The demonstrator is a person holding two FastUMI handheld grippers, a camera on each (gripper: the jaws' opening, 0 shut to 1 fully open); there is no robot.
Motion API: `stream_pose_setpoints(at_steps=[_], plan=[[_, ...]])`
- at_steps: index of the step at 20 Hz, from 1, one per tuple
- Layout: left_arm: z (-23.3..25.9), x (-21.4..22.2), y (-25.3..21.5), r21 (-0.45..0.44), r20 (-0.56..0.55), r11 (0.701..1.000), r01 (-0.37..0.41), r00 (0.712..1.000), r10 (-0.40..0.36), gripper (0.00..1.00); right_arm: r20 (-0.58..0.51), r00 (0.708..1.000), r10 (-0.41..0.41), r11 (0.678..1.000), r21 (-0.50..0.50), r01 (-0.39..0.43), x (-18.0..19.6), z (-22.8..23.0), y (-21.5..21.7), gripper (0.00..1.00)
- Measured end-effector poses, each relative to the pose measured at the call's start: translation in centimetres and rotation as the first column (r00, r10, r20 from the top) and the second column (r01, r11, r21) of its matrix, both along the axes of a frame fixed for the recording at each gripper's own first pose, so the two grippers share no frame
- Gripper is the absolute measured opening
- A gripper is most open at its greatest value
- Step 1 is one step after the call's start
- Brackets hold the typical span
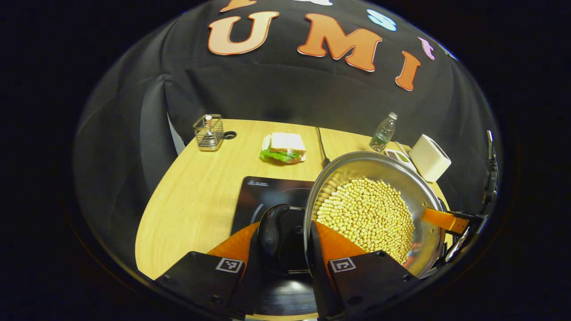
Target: First push the handle of the pot to place it horizontally, then grasp the pot with both hands and set it on the induction cooktop.
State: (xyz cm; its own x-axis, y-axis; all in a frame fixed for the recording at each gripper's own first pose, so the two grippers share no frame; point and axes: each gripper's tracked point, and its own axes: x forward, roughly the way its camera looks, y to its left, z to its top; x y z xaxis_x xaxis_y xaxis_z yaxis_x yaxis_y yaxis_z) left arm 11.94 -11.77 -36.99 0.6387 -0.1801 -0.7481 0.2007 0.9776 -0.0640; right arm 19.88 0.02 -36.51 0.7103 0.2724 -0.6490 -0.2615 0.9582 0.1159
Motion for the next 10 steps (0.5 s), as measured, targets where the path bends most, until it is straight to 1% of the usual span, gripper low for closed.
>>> stream_pose_setpoints(at_steps=[1,2,4,8,10], plan=[[0.0,0.3,1.2,-0.001,0.001,1.000,-0.003,1.000,0.003,0.57,-0.001,1.000,0.004,1.000,0.000,-0.004,0.1,0.0,0.0,0.54],[0.1,0.5,2.3,-0.004,0.001,1.000,-0.009,1.000,0.009,0.55,-0.001,1.000,0.008,1.000,-0.001,-0.008,0.0,0.0,0.0,0.53],[0.0,0.8,4.4,-0.011,-0.009,1.000,-0.018,1.000,0.018,0.57,-0.002,1.000,0.015,1.000,-0.006,-0.015,0.2,0.2,0.0,0.53],[1.1,0.9,5.1,-0.012,-0.030,1.000,-0.028,0.999,0.028,0.56,-0.019,1.000,0.019,1.000,-0.012,-0.020,0.2,0.4,-0.1,0.54],[0.9,1.0,4.1,-0.010,-0.037,1.000,-0.030,0.999,0.029,0.58,-0.026,0.999,0.018,1.000,-0.013,-0.018,0.2,0.4,-0.1,0.53]])
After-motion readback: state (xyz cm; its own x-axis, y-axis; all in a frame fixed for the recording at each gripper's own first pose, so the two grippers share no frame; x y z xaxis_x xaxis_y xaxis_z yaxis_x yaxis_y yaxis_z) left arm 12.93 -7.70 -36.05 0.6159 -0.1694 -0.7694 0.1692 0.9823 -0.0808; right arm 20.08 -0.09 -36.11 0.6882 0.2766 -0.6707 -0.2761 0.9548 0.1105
